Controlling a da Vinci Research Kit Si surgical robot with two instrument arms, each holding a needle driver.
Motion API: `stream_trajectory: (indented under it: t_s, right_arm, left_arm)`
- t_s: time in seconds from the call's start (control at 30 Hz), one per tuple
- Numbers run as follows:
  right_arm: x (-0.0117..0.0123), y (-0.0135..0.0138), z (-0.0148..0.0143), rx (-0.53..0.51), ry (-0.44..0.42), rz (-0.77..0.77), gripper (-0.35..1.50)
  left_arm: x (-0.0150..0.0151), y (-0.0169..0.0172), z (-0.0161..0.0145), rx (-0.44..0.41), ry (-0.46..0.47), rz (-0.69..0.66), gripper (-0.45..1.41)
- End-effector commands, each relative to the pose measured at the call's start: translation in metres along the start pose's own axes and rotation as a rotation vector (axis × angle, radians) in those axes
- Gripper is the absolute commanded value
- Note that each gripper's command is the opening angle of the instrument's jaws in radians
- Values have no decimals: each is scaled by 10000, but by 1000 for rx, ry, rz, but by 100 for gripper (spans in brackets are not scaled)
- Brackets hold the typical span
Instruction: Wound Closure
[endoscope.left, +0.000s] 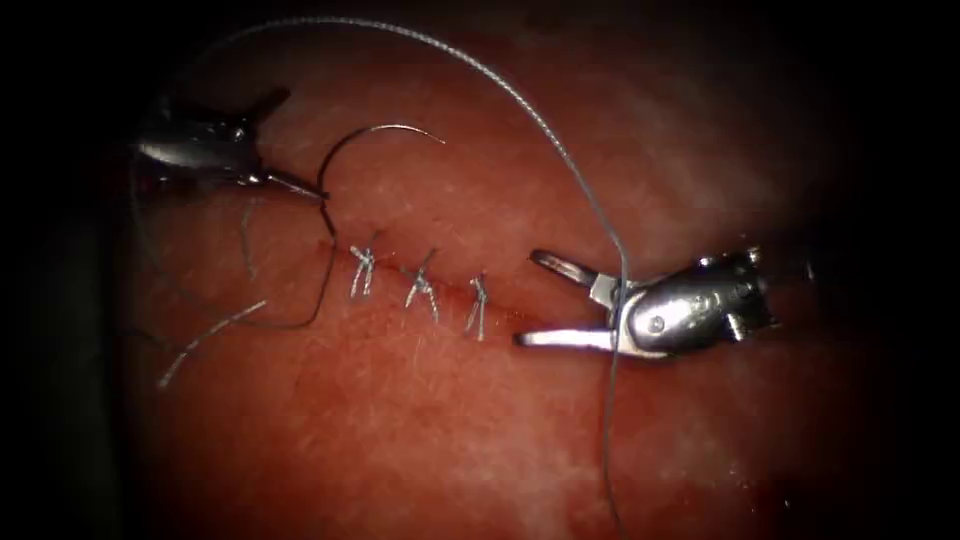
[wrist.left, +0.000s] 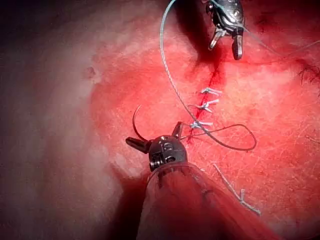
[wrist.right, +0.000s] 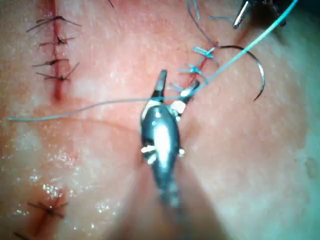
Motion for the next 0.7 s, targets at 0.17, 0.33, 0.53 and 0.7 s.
stream_trajectory:
  t_s: [0.17, 0.33, 0.53, 0.7]
  right_arm:
    - [-3, -6, 0, -14, -12, 9, 138]
    - [-4, -6, 1, -15, -13, 9, 136]
    - [-5, -5, 1, -16, -13, 8, 136]
    - [-7, -5, 1, -16, -14, 7, 135]
  left_arm:
    - [-15, 2, 20, -110, -33, 316, 81]
    - [-13, -1, 25, -151, -51, 554, 79]
    - [-9, 2, 29, -186, -42, 735, 74]
    - [-6, 0, 34, -258, -80, 902, 76]
